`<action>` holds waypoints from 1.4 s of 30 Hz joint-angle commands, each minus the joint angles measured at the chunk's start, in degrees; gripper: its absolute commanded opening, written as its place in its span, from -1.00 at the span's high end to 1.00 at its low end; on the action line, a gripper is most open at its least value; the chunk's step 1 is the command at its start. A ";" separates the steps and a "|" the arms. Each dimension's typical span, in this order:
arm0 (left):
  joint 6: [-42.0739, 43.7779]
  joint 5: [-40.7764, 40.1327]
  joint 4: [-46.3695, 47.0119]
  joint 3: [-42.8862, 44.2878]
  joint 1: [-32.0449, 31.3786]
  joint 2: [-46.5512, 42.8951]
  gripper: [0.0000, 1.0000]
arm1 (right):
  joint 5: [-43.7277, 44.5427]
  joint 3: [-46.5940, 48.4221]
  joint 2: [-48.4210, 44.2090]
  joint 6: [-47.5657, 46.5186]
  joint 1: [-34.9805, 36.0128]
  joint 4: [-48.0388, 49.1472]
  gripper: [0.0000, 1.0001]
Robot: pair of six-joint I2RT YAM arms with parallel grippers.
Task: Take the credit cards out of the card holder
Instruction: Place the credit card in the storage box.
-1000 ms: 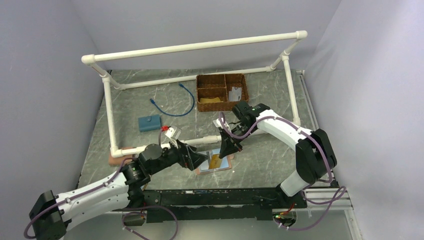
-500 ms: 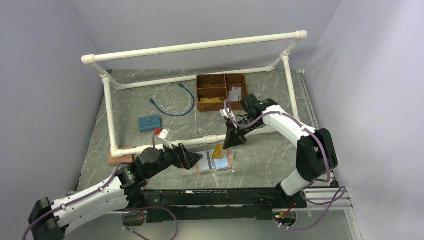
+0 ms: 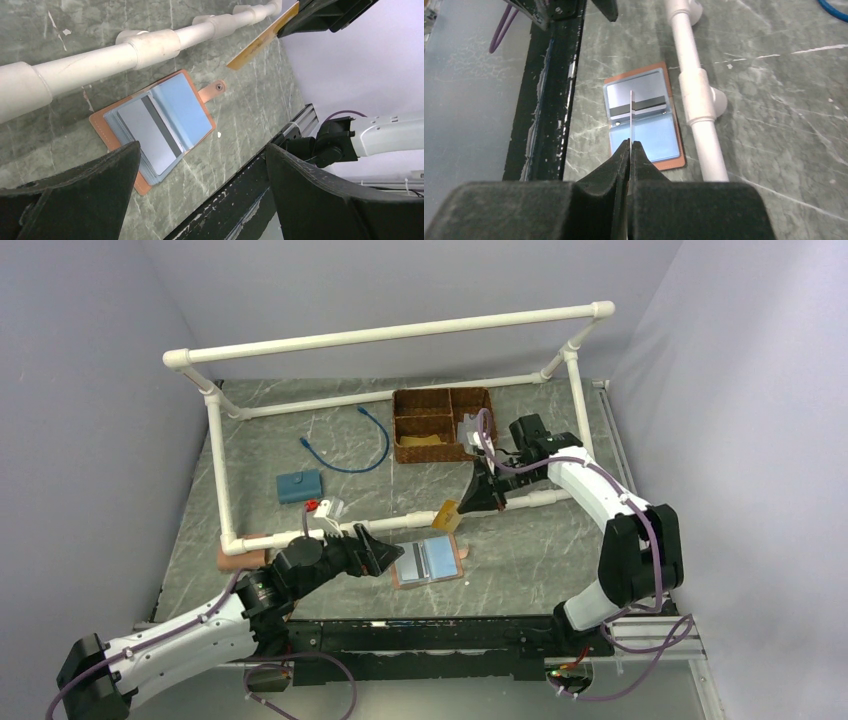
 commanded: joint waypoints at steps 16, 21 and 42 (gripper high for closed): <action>-2.84 -1.26 -3.01 0.99 0.14 -0.08 -0.99 | 1.80 0.81 -2.78 18.66 -3.44 16.36 1.00; -4.24 -0.43 -3.74 0.90 0.17 1.02 -0.99 | 5.46 1.08 -2.58 30.31 -3.44 26.27 1.00; -10.10 -2.38 -11.93 0.49 0.10 -1.96 -0.99 | 27.19 14.23 9.20 58.25 -1.16 46.47 1.00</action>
